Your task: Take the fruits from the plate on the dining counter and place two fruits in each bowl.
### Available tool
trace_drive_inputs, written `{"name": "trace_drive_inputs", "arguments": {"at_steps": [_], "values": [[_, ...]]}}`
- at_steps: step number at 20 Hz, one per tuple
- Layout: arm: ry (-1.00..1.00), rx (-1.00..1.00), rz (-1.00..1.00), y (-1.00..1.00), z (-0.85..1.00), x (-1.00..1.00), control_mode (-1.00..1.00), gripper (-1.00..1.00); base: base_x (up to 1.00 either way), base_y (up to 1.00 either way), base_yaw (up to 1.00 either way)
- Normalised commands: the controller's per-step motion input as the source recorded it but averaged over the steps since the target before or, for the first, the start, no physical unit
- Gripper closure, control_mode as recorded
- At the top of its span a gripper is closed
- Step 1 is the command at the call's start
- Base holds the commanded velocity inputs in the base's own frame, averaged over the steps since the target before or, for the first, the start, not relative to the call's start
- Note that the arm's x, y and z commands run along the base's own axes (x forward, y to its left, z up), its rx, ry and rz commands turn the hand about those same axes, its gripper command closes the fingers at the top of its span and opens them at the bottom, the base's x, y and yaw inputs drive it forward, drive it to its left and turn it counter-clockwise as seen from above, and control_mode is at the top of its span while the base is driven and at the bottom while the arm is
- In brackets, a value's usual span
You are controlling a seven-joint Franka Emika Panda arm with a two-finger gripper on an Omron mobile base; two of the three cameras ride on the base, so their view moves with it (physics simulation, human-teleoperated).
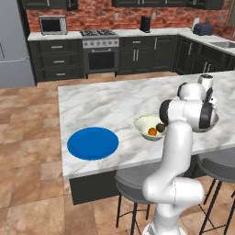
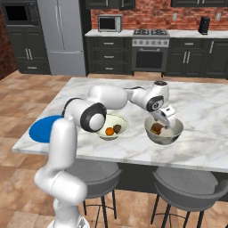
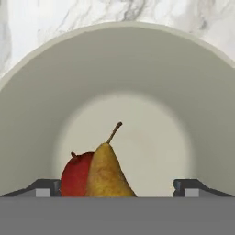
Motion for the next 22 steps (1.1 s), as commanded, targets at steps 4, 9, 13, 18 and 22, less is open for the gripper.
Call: {"name": "trace_drive_inputs", "arguments": {"at_steps": [4,9,13,18,22], "values": [[-0.07,0.0,0.0,-0.04,0.62,-0.81,-1.0,-1.0,0.0,0.0,0.0],[-0.04,0.0,0.0,0.04,0.9,-0.78,-1.0,-1.0,0.0,0.0,0.0],[0.0,0.0,0.0,0.74,0.88,-0.63,-1.0,-1.0,0.0,0.0,0.0],[0.0,-0.01,0.13,1.0,0.66,-0.22,-1.0,-1.0,0.0,0.0,0.0],[0.01,-0.04,0.23,1.0,0.42,-0.35,-1.0,-1.0,0.0,0.0,0.0]]}}
